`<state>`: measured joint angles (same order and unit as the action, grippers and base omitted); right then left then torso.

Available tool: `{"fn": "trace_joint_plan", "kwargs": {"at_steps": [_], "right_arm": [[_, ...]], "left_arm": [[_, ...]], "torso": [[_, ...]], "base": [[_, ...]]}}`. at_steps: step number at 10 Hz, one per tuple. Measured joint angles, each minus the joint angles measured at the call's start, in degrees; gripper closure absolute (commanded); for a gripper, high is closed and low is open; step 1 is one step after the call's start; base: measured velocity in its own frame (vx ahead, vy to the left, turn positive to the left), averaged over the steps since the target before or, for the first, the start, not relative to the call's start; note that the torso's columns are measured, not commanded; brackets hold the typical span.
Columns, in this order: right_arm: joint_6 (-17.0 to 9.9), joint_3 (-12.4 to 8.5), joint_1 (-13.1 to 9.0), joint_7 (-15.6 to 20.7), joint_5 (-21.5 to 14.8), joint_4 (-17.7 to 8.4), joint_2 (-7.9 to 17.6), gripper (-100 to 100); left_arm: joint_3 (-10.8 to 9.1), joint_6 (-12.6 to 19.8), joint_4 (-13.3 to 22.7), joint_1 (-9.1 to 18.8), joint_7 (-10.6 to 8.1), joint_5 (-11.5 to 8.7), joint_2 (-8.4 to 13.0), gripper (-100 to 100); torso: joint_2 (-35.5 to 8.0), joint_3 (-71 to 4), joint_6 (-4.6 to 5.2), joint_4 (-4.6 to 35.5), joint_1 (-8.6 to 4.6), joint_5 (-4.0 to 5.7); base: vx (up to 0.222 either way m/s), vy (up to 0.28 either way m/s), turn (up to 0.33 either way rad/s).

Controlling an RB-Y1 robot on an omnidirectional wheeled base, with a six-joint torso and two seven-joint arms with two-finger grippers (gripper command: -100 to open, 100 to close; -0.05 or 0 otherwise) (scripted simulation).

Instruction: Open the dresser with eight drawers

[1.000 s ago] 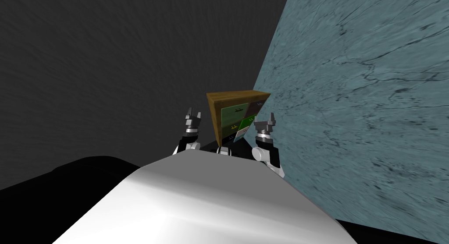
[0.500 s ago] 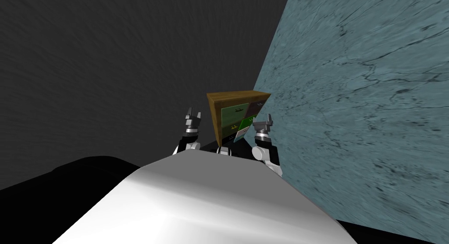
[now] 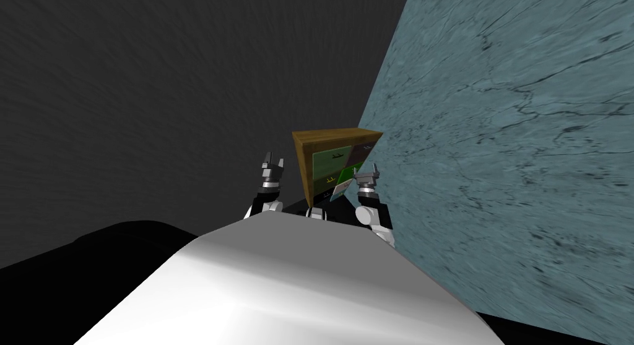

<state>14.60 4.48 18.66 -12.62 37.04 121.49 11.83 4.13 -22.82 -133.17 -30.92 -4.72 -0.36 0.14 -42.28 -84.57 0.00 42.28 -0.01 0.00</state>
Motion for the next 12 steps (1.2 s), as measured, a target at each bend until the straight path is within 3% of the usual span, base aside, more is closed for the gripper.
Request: {"fn": "trace_joint_plan", "kwargs": {"at_steps": [4, 12], "right_arm": [[-2.5, 0.4, -0.4, -1.1, 5.9, -1.4, 0.2, -100], [-3.5, -0.4, -0.8, -1.8, 7.9, -2.0, -0.4, -100]], "left_arm": [[0.00, 0.0, 0.0, 0.0, 0.00, 0.0, 0.0, 0], [0.00, 0.0, 0.0, 0.0, 0.00, 0.0, 0.0, 0]], "torso": [[0.0, 0.0, 0.00, 0.0, 0.02, -0.01], [0.0, 0.0, -0.02, 0.0, 0.05, -0.01]], "base": [[0.001, -0.003, 0.008], [-0.004, 0.003, 0.018]]}}
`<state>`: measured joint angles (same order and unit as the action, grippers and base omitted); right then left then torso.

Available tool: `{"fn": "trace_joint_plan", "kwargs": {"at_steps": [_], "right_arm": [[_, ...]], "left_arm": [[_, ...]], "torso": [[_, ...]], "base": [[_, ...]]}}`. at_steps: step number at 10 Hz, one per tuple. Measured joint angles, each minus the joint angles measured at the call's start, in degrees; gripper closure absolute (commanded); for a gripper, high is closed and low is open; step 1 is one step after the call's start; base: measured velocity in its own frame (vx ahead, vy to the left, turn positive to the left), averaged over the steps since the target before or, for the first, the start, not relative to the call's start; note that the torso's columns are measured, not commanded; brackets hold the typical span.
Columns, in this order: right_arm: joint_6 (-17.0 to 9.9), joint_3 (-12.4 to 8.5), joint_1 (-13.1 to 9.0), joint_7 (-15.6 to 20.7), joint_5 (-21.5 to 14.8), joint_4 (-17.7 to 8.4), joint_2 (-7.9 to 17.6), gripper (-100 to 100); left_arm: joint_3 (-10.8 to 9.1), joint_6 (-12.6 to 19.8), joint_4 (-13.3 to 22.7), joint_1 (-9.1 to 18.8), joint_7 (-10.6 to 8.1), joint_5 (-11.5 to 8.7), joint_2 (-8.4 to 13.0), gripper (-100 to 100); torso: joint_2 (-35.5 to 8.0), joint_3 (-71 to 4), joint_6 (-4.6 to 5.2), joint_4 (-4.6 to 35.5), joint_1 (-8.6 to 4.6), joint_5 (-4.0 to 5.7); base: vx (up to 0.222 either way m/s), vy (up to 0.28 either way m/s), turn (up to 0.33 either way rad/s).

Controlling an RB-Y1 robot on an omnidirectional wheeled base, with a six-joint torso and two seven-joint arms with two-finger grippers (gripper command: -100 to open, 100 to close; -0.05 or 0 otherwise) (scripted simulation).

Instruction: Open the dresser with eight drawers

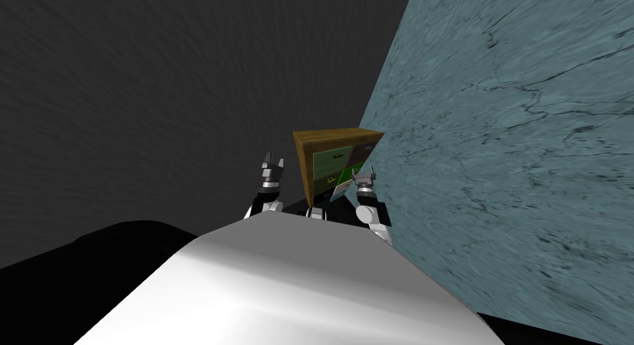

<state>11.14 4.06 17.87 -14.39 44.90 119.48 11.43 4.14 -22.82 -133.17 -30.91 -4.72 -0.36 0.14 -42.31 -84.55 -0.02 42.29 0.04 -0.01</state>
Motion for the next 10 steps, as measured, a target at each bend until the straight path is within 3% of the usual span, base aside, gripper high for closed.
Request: {"fn": "trace_joint_plan", "kwargs": {"at_steps": [5, 10], "right_arm": [[-4.8, -2.4, -0.2, -3.9, 6.8, -2.5, -2.3, -100], [-9.9, -5.2, -0.4, -8.6, 14.8, -5.1, -2.4, -100]], "left_arm": [[0.00, 0.0, 0.0, 0.0, 0.00, 0.0, 0.0, 0], [0.00, 0.0, 0.0, 0.0, 0.00, 0.0, 0.0, 0]], "torso": [[0.0, 0.0, 0.02, 0.0, -0.03, 0.00], [0.0, 0.0, 0.02, 0.0, -0.06, 0.01]], "base": [[-0.017, 0.017, 0.065], [-0.017, 0.017, 0.070]]}}
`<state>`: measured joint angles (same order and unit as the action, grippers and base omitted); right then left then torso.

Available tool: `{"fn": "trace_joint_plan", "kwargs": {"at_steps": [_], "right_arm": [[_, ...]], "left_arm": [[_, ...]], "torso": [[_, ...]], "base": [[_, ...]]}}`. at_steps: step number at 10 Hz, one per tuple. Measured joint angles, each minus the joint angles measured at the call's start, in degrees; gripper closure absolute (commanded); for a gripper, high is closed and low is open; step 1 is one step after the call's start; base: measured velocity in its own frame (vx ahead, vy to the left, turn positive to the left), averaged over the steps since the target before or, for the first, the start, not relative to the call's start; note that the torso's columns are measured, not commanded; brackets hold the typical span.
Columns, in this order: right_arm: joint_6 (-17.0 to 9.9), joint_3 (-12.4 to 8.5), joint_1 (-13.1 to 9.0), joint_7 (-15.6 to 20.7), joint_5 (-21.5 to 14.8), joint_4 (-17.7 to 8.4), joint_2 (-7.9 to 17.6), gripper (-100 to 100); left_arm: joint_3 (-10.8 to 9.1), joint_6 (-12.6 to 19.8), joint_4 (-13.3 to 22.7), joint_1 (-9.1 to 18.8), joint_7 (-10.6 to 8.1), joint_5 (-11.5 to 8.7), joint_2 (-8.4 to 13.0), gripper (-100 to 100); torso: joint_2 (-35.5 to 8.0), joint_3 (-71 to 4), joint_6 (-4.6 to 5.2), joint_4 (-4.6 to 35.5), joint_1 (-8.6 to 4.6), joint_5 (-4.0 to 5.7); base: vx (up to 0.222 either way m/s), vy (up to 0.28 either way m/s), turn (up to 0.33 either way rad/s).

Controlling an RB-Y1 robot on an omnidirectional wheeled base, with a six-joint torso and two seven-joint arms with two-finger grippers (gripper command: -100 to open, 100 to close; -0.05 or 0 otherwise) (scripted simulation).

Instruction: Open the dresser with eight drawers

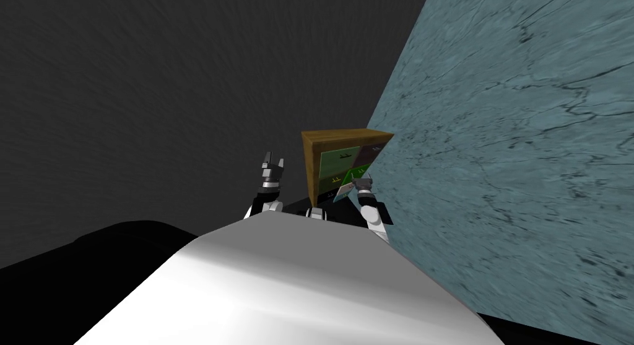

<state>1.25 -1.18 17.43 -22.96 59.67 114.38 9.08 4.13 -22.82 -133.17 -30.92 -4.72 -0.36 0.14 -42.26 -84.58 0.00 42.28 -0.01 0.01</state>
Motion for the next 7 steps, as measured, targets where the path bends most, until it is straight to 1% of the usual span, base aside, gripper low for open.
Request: {"fn": "trace_joint_plan", "kwargs": {"at_steps": [1, 2, 3, 4, 6, 7], "right_arm": [[-1.8, -1.1, -0.1, -0.9, 1.6, -0.2, -0.6, -100], [-2.7, -1.5, -0.2, -1.4, 2.6, -0.5, -0.6, -100], [-3.4, -1.8, -0.4, -2.2, 4.2, -1.3, -0.3, -100], [-3.8, -1.9, -0.3, -3.4, 6.2, -2.2, 0.6, -100], [-6.1, -3.4, -0.4, -4.9, 8.8, -2.6, 0.2, -100], [-7.6, -4.2, -0.6, -6.0, 10.5, -3.3, 0.3, -100]], "left_arm": [[0.00, 0.0, 0.0, 0.0, 0.00, 0.0, 0.0, 0], [0.00, 0.0, 0.0, 0.0, 0.00, 0.0, 0.0, 0], [0.00, 0.0, 0.0, 0.0, 0.00, 0.0, 0.0, 0], [0.00, 0.0, 0.0, 0.0, 0.00, 0.0, 0.0, 0], [0.00, 0.0, 0.0, 0.0, 0.00, 0.0, 0.0, 0], [0.00, 0.0, 0.0, 0.0, 0.00, 0.0, 0.0, 0]], "torso": [[0.0, 0.0, -0.01, 0.0, 0.03, -0.01], [0.0, 0.0, 0.01, 0.0, 0.01, -0.01], [0.0, 0.0, 0.00, 0.0, 0.01, 0.00], [0.0, 0.0, 0.00, 0.0, 0.03, -0.01], [0.0, 0.0, 0.00, 0.0, 0.01, 0.00], [0.0, 0.0, -0.01, 0.0, 0.03, -0.01]], "base": [[-0.013, 0.012, 0.034], [-0.014, 0.015, 0.050], [-0.019, 0.023, 0.109], [-0.014, 0.016, 0.032], [-0.018, 0.019, 0.087], [-0.015, 0.017, 0.033]]}}
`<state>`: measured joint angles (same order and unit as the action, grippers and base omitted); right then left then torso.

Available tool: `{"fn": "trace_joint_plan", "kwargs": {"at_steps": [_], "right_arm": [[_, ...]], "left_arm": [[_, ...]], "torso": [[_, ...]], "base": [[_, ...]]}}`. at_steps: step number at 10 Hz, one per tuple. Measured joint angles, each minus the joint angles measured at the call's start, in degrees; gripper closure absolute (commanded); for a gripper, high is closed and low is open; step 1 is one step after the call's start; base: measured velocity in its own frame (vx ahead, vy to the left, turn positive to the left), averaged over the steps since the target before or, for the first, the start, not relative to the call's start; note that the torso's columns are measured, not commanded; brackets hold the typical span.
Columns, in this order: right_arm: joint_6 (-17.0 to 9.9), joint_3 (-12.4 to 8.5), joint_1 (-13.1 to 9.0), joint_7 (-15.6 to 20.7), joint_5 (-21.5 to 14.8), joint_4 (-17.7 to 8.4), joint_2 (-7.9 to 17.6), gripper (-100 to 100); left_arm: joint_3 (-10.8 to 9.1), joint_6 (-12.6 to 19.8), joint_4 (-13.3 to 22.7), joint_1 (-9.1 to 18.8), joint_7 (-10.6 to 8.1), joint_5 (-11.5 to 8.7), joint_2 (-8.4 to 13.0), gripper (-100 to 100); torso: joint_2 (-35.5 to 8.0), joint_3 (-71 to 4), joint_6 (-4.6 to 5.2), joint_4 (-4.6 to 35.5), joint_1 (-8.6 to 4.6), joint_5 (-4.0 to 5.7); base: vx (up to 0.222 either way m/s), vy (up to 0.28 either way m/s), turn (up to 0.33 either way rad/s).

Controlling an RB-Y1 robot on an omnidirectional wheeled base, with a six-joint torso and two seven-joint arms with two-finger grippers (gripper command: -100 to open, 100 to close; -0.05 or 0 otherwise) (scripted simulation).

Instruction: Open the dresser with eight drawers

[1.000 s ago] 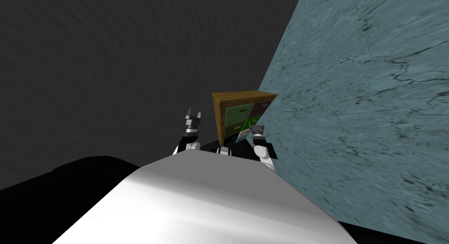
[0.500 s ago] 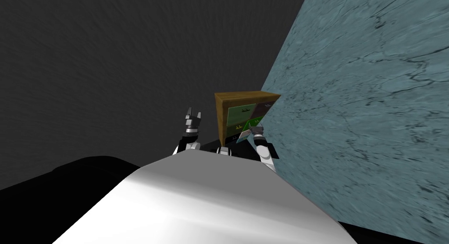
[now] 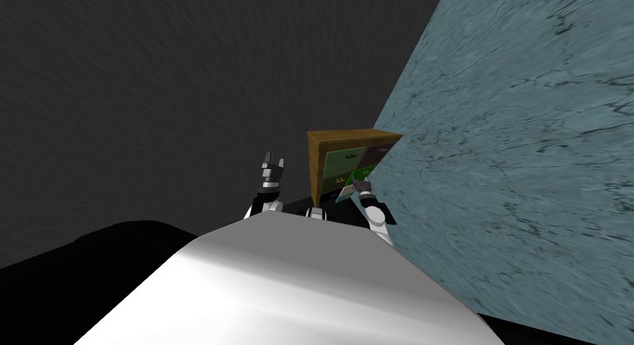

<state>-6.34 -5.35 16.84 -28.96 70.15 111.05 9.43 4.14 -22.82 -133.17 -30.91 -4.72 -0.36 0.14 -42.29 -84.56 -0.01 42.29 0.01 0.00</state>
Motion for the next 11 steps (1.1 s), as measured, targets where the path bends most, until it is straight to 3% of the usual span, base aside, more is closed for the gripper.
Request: {"fn": "trace_joint_plan", "kwargs": {"at_steps": [3, 11], "right_arm": [[-2.3, -1.0, 0.0, -2.3, 5.7, -1.9, 1.3, -100], [-11.6, -6.3, -0.9, -9.4, 16.4, -6.3, 0.5, -100]], "left_arm": [[0.00, 0.0, 0.0, 0.0, 0.00, 0.0, 0.0, 0], [0.00, 0.0, 0.0, 0.0, 0.00, 0.0, 0.0, 0]], "torso": [[0.0, 0.0, 0.01, 0.0, -0.01, 0.00], [0.0, 0.0, 0.01, 0.0, 0.00, 0.00]], "base": [[-0.017, 0.020, 0.063], [-0.013, 0.019, 0.066]]}}
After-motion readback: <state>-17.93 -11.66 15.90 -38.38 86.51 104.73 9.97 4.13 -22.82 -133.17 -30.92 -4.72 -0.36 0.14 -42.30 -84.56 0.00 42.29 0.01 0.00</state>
